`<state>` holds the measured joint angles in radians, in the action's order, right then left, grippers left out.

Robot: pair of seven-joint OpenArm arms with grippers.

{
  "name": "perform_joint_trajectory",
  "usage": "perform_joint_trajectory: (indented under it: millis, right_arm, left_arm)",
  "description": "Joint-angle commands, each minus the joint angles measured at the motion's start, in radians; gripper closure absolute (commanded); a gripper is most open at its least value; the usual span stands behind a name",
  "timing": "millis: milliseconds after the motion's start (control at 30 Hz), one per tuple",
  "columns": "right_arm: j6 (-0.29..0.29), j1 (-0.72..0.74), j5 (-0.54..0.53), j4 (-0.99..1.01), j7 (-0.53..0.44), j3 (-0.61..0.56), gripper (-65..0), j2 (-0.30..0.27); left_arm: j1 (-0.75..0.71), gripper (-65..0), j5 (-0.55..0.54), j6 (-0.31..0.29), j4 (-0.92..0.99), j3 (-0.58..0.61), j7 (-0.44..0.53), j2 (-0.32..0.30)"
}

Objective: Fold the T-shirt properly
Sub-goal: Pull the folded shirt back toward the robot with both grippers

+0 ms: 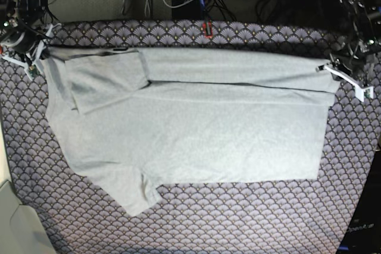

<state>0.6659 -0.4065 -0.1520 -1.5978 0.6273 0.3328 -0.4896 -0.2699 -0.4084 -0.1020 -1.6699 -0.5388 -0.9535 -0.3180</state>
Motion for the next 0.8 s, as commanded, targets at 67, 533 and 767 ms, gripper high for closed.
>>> perform_joint_trajectory:
  millis: [67,533,767]
  right_arm:
    - [0.025,-0.032,0.001,-0.052,-0.010,0.032,0.0,-0.025]
    - [0.032,-0.068,0.002,-0.078,-0.010,0.045,0.0,-0.019]
    - [0.032,-0.076,0.004,-0.077,-0.010,0.055,0.0,-0.019]
  left_arm:
    - [-0.022,-0.3,0.009,0.003,-0.017,-0.008,0.017,-0.019]
    - [-0.084,-0.4,0.009,0.002,-0.049,-0.008,0.017,-0.020]
    - [-0.084,-0.5,0.009,0.002,-0.048,-0.047,0.017,-0.028]
